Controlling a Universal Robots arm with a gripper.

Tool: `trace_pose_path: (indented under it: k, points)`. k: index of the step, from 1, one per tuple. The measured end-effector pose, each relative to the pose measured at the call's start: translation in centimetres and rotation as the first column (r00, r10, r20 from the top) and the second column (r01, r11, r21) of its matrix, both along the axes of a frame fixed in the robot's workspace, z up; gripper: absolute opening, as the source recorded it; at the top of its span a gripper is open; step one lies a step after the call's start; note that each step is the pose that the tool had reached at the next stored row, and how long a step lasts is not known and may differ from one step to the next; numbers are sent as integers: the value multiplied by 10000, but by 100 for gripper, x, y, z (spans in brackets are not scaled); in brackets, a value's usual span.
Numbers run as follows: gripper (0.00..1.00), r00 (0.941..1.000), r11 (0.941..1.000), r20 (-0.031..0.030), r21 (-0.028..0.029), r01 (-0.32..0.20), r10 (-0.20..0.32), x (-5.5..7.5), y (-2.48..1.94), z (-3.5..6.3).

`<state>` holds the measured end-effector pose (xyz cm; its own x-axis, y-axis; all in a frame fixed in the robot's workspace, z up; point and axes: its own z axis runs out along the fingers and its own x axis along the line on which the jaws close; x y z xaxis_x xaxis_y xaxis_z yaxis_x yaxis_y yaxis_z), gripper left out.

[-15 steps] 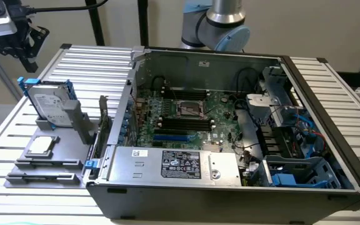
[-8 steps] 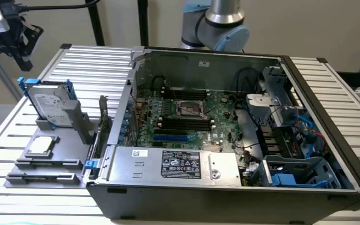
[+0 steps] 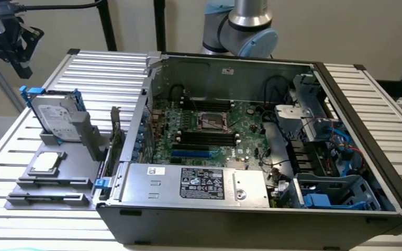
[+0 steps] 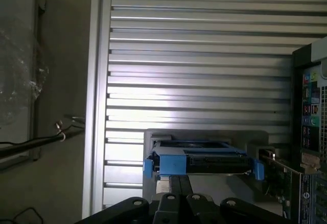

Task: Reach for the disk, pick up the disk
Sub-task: 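Pick up the disk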

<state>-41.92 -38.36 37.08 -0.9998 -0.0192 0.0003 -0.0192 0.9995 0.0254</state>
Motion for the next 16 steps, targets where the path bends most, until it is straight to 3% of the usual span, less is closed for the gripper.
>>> trace_pose_path:
  k: [3,8,12,16]
  points:
    - [11,9999,9999,1,0,-150,150,-1,11,-1]
    - [11,9943,9943,0,0,-1063,1063,-1,12,0]
    - [11,9838,9838,0,0,-1790,1790,-1,12,0]
    - [11,9682,9682,0,0,-2503,2503,-1,12,0]
